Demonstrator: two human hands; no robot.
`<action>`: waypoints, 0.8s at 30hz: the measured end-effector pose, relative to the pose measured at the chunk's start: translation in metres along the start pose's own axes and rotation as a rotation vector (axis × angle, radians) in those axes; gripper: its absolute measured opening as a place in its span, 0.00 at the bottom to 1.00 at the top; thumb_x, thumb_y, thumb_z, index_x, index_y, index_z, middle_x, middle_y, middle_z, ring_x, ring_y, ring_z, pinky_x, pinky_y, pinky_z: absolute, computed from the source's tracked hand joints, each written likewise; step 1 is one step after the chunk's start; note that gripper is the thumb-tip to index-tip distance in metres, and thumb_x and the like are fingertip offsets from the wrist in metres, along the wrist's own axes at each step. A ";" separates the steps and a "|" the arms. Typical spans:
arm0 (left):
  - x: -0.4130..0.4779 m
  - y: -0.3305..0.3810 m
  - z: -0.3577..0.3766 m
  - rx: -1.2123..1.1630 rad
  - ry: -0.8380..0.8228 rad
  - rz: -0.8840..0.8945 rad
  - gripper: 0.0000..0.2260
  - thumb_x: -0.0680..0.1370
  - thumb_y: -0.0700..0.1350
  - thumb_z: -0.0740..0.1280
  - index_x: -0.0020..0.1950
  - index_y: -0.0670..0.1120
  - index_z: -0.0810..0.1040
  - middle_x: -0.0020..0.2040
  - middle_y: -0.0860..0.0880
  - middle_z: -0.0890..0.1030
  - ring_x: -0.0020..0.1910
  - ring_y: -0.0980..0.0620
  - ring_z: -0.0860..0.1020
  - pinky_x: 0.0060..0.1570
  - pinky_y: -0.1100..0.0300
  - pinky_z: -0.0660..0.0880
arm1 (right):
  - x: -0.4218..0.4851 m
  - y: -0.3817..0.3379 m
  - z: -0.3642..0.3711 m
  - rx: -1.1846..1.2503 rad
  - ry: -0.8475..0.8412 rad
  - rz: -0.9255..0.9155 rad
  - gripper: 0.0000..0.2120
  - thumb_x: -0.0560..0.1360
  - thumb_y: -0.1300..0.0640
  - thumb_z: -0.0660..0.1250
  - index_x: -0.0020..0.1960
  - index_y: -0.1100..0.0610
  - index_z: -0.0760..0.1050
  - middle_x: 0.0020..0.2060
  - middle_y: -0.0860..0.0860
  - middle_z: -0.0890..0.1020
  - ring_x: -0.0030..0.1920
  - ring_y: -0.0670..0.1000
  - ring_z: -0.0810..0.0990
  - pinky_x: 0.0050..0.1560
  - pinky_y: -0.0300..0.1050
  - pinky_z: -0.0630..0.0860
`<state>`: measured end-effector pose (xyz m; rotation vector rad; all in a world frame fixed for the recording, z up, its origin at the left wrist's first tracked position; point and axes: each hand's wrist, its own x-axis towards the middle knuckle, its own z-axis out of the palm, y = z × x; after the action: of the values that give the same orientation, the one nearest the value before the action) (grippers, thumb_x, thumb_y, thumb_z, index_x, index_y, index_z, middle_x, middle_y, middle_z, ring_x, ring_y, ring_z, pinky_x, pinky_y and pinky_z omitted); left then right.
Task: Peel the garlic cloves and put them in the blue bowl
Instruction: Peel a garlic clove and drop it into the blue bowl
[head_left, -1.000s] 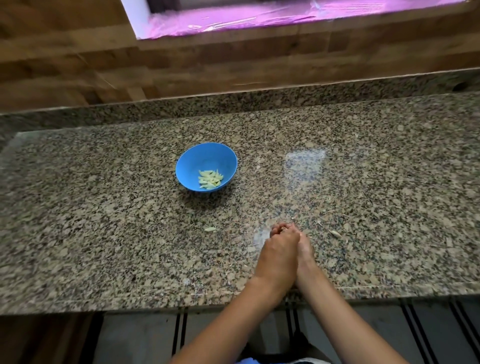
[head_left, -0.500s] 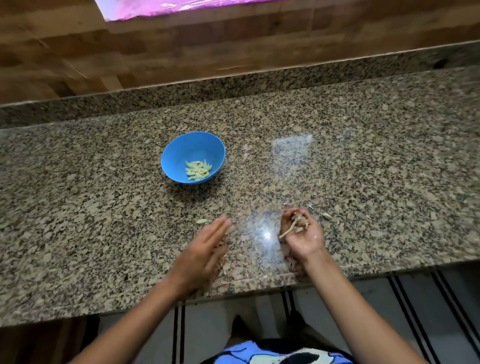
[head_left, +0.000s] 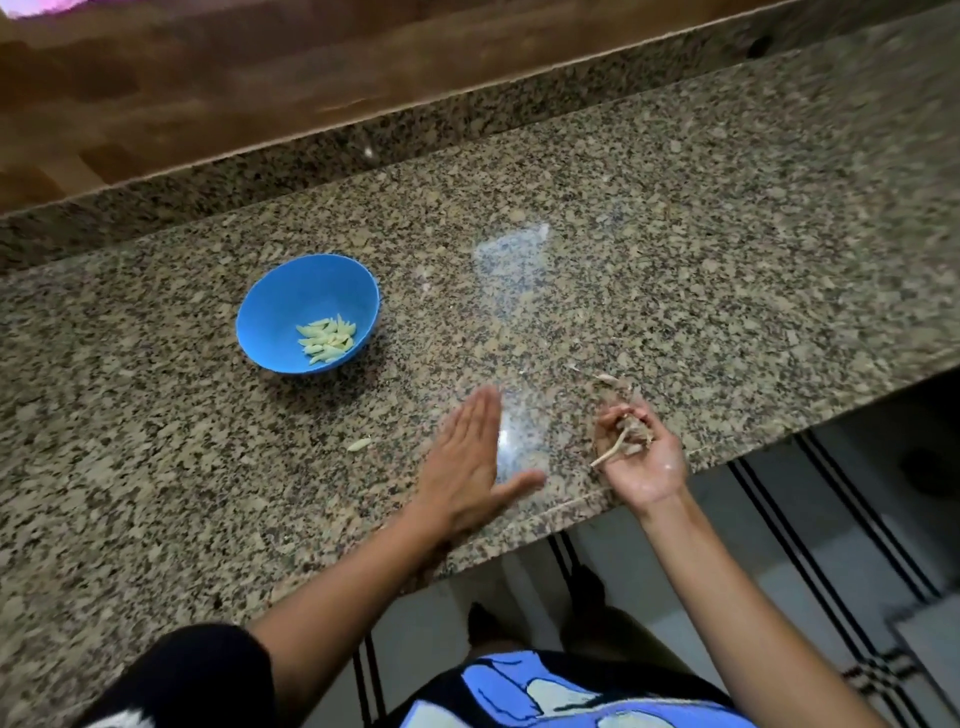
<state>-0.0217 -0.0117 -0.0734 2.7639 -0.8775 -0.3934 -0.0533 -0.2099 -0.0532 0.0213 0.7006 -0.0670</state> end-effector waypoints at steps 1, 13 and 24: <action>0.009 0.009 0.000 -0.007 -0.008 0.039 0.45 0.73 0.74 0.43 0.74 0.44 0.29 0.74 0.46 0.30 0.74 0.53 0.32 0.72 0.55 0.33 | -0.003 0.003 -0.001 -0.005 0.014 -0.020 0.10 0.78 0.57 0.57 0.49 0.63 0.72 0.30 0.54 0.77 0.30 0.49 0.77 0.33 0.39 0.78; -0.048 -0.073 -0.007 0.032 -0.044 0.588 0.20 0.81 0.42 0.56 0.74 0.47 0.64 0.73 0.47 0.66 0.72 0.50 0.63 0.73 0.59 0.53 | -0.015 0.035 0.005 -0.004 0.037 -0.017 0.09 0.78 0.60 0.59 0.40 0.62 0.72 0.30 0.56 0.77 0.30 0.50 0.76 0.33 0.38 0.78; -0.148 -0.099 -0.008 0.189 0.347 0.133 0.07 0.70 0.36 0.71 0.47 0.41 0.82 0.44 0.44 0.82 0.39 0.49 0.82 0.33 0.61 0.79 | -0.006 0.103 0.014 -0.232 0.022 0.269 0.07 0.76 0.63 0.58 0.39 0.61 0.69 0.31 0.55 0.74 0.27 0.50 0.76 0.27 0.41 0.78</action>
<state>-0.0831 0.1556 -0.0660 2.7920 -1.0423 0.1974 -0.0418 -0.1072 -0.0393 -0.1061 0.7187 0.2723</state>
